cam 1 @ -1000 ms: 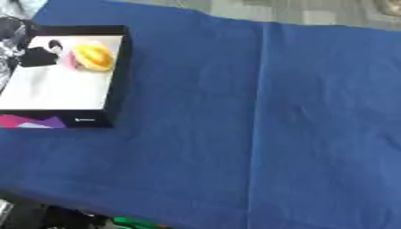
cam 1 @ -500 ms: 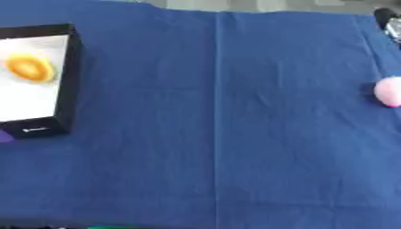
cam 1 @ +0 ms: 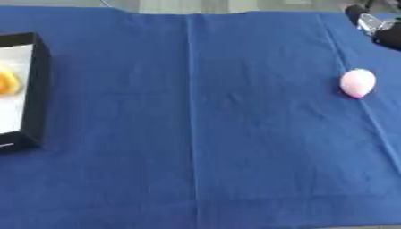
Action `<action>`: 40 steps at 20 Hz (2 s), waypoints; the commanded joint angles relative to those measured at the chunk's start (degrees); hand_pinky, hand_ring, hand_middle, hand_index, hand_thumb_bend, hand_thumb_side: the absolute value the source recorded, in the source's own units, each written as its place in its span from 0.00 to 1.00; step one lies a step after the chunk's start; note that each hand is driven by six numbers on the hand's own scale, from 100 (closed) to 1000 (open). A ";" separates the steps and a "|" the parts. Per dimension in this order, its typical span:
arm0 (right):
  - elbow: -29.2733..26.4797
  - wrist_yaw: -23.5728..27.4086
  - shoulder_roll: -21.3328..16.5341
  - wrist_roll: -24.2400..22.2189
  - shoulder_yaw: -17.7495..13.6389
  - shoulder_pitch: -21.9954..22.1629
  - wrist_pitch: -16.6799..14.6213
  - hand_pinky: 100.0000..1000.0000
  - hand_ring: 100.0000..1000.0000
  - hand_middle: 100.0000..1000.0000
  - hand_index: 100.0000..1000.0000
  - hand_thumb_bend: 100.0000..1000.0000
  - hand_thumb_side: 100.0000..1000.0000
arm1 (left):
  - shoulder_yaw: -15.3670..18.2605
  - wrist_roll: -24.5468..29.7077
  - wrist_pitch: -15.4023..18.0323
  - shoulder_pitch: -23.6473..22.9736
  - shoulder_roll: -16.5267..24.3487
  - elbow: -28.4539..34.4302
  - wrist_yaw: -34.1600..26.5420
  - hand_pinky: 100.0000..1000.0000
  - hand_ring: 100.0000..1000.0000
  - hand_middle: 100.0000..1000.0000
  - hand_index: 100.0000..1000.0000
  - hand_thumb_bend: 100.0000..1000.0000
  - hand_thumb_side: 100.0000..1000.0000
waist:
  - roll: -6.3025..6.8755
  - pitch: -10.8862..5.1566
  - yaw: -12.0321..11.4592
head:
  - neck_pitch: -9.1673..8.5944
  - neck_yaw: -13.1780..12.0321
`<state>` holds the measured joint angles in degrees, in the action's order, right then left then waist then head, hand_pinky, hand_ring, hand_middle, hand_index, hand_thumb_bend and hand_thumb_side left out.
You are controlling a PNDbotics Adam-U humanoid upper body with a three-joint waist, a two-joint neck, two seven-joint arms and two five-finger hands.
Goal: Pick up the objects with one hand, pass them to the other hand, and then place them into the box on the other side of the table.
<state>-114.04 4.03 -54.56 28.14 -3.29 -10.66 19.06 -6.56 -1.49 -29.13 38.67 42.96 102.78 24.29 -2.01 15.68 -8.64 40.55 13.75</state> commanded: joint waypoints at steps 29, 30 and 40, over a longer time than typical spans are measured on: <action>9.19 -2.00 -12.32 -27.53 -1.26 0.60 14.60 0.76 0.79 0.77 0.77 0.45 0.13 | -0.83 -16.93 6.93 -2.27 -2.15 2.67 -23.67 0.69 0.60 0.57 0.71 0.00 0.52 | 1.10 -0.09 -0.49 | -1.62 3.88; 9.89 -2.33 -12.70 -28.69 -1.18 0.39 14.72 0.77 0.79 0.77 0.78 0.45 0.13 | -0.85 -16.86 6.86 -2.26 -2.20 2.63 -23.63 0.69 0.60 0.57 0.72 0.00 0.52 | 1.14 -0.04 -0.56 | -1.62 3.86; 14.57 -8.72 -14.32 -39.42 0.66 -1.54 15.02 0.85 0.82 0.81 0.80 0.38 0.05 | -1.09 -16.07 6.23 -1.98 -2.68 2.54 -23.19 0.69 0.61 0.58 0.72 0.00 0.51 | 1.30 0.35 -1.02 | -1.93 4.35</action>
<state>-99.77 -3.57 -65.94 -10.15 -2.22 -11.58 34.12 -7.99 -17.69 -22.78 35.82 38.79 104.80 0.65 -0.75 16.81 -9.63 39.59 17.82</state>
